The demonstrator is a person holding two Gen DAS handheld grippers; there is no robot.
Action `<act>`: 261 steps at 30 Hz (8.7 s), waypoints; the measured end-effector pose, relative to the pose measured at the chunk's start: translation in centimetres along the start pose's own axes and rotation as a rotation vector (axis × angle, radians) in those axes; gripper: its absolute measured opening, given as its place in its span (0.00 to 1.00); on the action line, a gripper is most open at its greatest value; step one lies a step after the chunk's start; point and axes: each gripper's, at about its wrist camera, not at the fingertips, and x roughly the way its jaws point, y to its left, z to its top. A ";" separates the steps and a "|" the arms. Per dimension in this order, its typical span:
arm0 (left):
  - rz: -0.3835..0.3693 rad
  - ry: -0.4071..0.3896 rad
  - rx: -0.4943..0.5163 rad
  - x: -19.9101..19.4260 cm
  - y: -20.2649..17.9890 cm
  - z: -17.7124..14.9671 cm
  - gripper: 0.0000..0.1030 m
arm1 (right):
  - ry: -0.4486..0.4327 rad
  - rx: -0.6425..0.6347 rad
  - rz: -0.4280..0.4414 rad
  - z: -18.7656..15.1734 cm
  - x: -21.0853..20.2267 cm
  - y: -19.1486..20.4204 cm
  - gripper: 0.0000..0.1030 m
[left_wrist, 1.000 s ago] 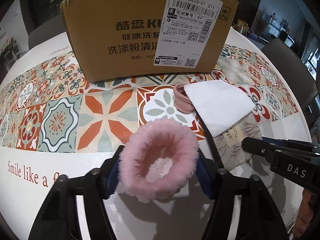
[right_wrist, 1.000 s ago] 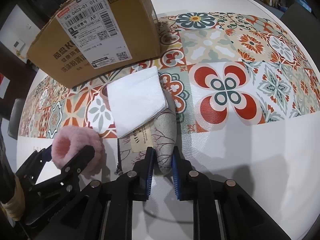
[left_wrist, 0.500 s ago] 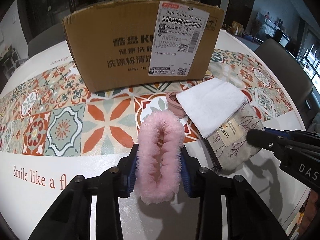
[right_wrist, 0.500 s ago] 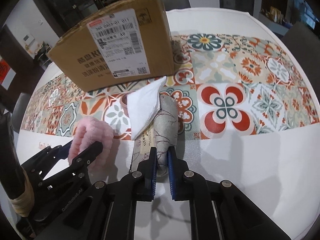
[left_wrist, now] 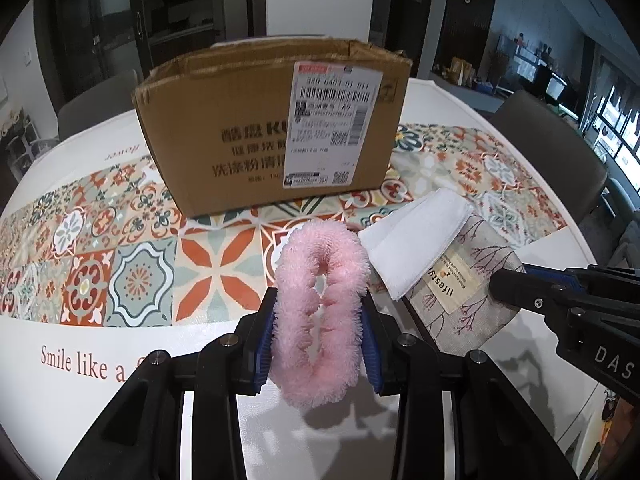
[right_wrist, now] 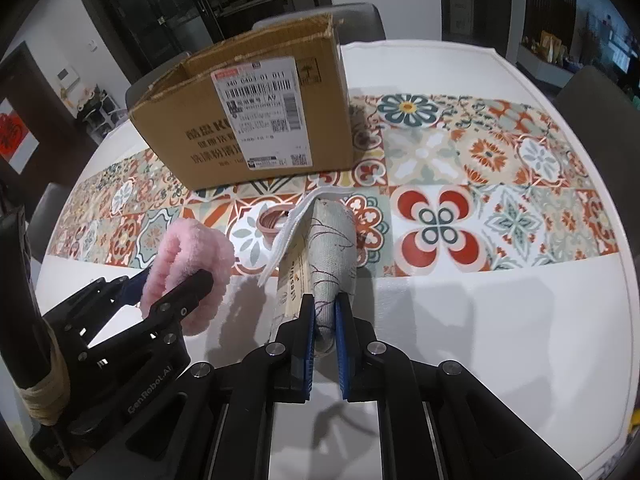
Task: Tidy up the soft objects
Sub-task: 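Carry the pink headband and patterned pouch with both tools over the box, then open both tools to drop the headband and pouch into the box, then withdraw both tools from the box toward the pink hair ties and white pad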
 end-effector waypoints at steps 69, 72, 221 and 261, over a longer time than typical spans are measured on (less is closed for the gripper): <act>-0.058 -0.145 0.074 -6.2 -2.6 2.6 0.36 | -0.150 -0.352 -0.442 -0.8 -7.5 3.3 0.08; -0.052 -0.159 0.070 -6.8 -2.3 2.9 0.36 | -0.165 -0.337 -0.422 -0.4 -7.8 3.4 0.08; -0.025 -0.236 0.096 -5.6 2.3 11.1 0.64 | -0.383 0.015 -0.201 9.3 -4.9 1.1 0.52; -0.103 -0.127 0.200 -1.1 -0.2 3.3 0.73 | -0.182 0.182 -0.235 -0.5 -0.4 -2.3 0.57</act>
